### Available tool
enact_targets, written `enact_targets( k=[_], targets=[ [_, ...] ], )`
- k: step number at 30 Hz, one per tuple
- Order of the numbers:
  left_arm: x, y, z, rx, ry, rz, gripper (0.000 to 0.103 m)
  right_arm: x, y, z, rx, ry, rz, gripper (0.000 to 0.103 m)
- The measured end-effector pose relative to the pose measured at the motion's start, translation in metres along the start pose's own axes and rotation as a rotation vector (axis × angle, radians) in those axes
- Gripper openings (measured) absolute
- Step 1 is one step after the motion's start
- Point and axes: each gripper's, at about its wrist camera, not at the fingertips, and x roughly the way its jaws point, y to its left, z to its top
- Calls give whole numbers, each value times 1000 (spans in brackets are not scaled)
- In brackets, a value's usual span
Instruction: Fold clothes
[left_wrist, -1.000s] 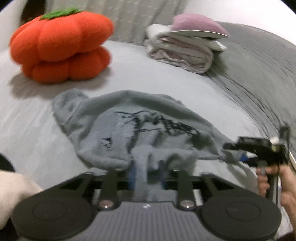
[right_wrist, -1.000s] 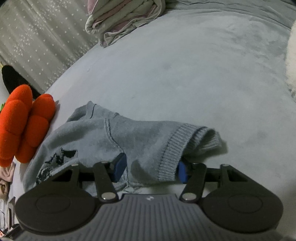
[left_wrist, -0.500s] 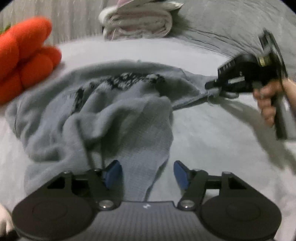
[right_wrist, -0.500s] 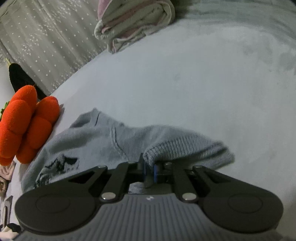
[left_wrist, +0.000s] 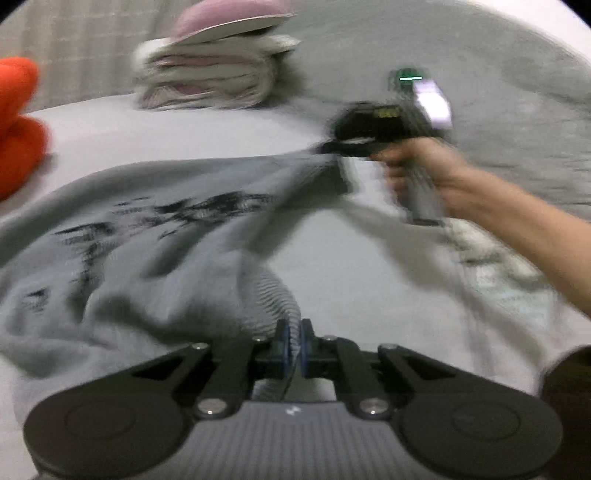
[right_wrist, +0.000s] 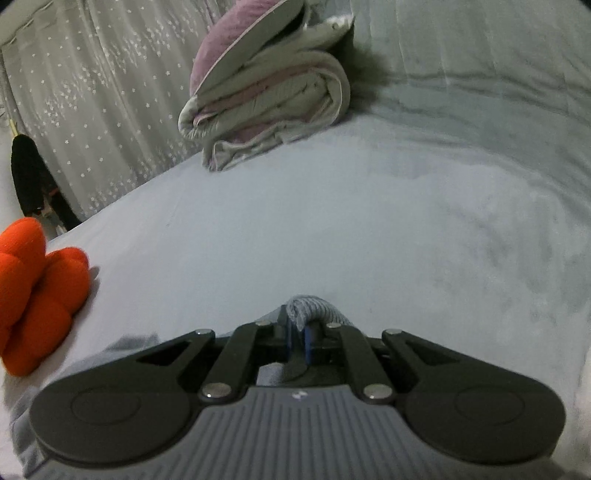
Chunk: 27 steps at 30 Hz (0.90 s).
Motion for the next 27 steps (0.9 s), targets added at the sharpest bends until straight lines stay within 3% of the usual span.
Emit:
enact_targets(
  k=[2, 6, 11, 16, 18, 20, 21, 22, 23, 24, 27],
  targets=[
    [-2, -3, -2, 16, -4, -102, 5, 7, 3, 8, -24, -17, -20, 6],
    [4, -3, -11, 52, 63, -191, 5, 22, 9, 18, -70, -35, -61, 6],
    [13, 2, -21, 87, 173, -244, 5, 50, 13, 11, -93, -2, -105, 6],
    [17, 8, -24, 56, 213, -202, 7, 65, 7, -9, -95, 40, -127, 9],
    [15, 11, -22, 29, 207, -196, 17, 64, 2, -13, -79, 54, -124, 13],
    [11, 14, -17, -5, 186, -194, 46, 57, -1, -13, -73, 58, -116, 18],
    [8, 15, -15, -23, 171, -192, 57, 53, -3, -12, -75, 61, -114, 26],
    [6, 17, -13, -40, 151, -181, 60, 48, -3, -12, -80, 61, -114, 41],
    [4, 19, -12, -57, 141, -161, 65, 42, -2, -12, -94, 56, -118, 47],
    [3, 22, -10, -75, 131, -141, 68, 35, -2, -12, -108, 49, -122, 51],
    [-2, 29, -6, -126, 102, -81, 69, 21, -2, -14, -119, 68, -126, 51]
  ],
)
